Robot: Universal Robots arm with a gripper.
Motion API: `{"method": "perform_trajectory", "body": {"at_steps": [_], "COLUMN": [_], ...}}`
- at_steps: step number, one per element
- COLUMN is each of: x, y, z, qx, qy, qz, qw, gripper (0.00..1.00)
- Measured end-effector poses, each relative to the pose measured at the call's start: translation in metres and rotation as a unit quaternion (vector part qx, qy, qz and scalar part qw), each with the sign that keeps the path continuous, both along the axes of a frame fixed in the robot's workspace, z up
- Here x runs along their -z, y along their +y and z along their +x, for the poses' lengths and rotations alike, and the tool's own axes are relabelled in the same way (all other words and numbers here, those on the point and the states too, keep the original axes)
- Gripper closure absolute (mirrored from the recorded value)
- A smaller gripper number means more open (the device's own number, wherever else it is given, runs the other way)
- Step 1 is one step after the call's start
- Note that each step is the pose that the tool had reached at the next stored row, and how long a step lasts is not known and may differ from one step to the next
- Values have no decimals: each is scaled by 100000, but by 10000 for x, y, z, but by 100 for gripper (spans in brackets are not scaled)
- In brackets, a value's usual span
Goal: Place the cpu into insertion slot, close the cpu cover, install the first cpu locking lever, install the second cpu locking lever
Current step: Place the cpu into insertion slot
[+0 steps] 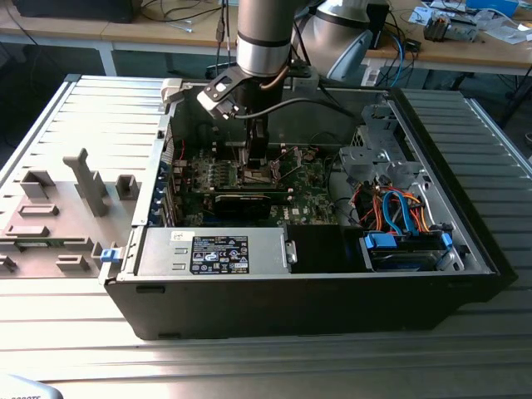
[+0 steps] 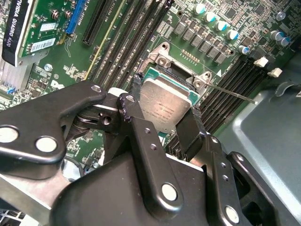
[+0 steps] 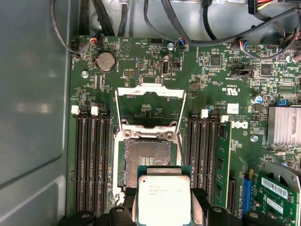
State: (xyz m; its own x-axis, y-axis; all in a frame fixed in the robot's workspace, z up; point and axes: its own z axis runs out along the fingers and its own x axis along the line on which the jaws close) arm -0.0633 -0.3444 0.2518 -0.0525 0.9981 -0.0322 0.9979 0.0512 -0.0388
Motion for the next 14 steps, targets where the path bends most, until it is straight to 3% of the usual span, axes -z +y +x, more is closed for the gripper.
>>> {"method": "perform_trajectory", "body": {"at_steps": [14], "x": [27], "y": [0], "z": [0], "qx": [-4], "qy": [3], "qz": [1], "qw": [100000], "gripper": [45]}}
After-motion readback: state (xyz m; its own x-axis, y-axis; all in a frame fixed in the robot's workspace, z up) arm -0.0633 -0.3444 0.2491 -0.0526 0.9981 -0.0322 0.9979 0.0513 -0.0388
